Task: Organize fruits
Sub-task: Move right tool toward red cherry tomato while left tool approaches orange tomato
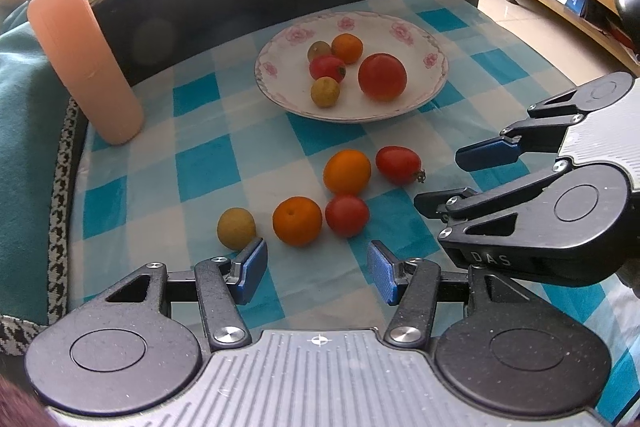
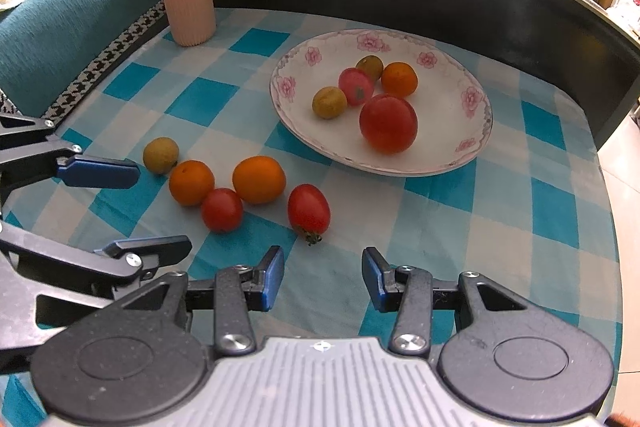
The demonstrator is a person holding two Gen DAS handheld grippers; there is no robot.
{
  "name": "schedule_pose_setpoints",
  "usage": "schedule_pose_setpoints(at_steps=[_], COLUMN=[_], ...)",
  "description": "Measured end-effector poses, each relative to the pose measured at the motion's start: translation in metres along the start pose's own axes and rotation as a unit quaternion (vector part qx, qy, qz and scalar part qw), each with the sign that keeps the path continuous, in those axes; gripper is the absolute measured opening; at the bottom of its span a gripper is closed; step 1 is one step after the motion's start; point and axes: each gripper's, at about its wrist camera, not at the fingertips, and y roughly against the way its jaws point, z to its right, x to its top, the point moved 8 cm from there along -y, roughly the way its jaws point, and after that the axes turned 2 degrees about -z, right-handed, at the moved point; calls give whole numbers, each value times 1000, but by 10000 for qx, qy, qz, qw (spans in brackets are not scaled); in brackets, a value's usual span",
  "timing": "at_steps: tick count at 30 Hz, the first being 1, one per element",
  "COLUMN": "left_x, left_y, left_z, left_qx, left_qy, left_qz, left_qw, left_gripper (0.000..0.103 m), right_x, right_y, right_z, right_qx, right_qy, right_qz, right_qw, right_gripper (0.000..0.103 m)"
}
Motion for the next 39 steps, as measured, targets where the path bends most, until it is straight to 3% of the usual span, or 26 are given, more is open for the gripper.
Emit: schedule_pose_setpoints(at_steps=[17, 21, 26, 39], left_x=[-1, 0, -5, 3], left_y=[-3, 2, 1, -10], left_z=[1, -1, 0, -6], left_qx=[-19, -149, -197, -222], left_qy=[-43, 25, -44, 23], left_qz=[-34, 38, 45, 86], left_qw=[10000, 9999, 9998, 9997], left_gripper=[64, 70, 71, 67], right_x=[-5, -3, -2, -1], right_y=[-9, -9, -8, -8], right_z=[1, 3, 6, 10], right_qx=[56, 312, 452, 579], right_qy=[33, -112, -196, -287], right_qz=[-63, -41, 12, 31], right_qw=[10000, 9994, 9988, 9979], right_gripper=[56, 56, 47, 42])
